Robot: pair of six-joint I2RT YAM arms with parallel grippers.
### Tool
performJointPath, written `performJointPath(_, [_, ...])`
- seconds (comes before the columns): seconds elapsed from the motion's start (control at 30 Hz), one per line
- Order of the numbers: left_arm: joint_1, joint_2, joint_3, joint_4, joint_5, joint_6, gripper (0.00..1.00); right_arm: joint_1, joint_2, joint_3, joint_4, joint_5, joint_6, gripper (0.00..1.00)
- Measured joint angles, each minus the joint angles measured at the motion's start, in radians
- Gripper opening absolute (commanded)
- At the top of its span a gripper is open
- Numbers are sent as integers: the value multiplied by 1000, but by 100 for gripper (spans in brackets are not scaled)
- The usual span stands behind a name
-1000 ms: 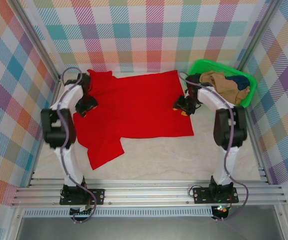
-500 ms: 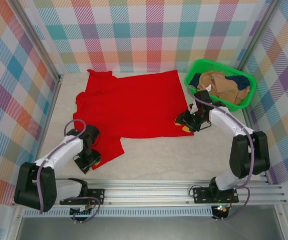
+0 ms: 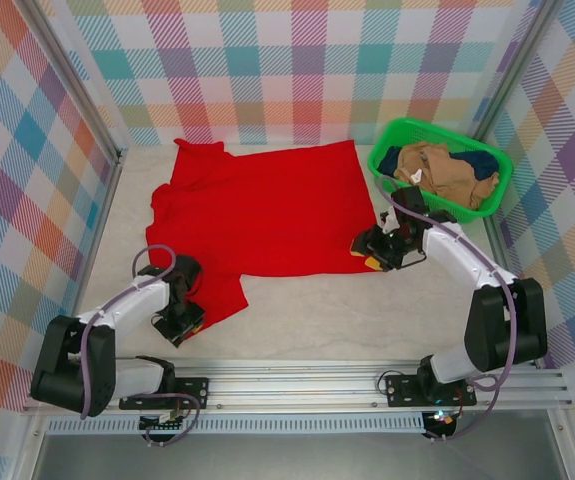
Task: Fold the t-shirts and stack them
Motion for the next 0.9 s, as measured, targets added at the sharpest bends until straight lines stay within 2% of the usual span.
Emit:
performJointPath(0.1, [0, 23, 13, 31, -9, 10, 31, 0, -13, -9, -1, 0, 0, 49])
performJointPath(0.4, [0, 27, 19, 31, -22, 32, 0, 0, -19, -9, -2, 5, 0, 48])
performJointPath(0.53, [-3, -39, 24, 15, -72, 23, 0, 0, -28, -19, -17, 68, 16, 49])
performJointPath(0.67, [-8, -203, 85, -98, -151, -12, 0, -18, -35, -42, -57, 173, 59, 49])
performJointPath(0.77, [-8, -335, 137, -189, -212, -39, 0, -50, -2, -42, -62, 224, 102, 48])
performJointPath(0.9, [-8, -384, 145, -266, -247, -61, 0, -83, 95, -43, -50, 264, 152, 48])
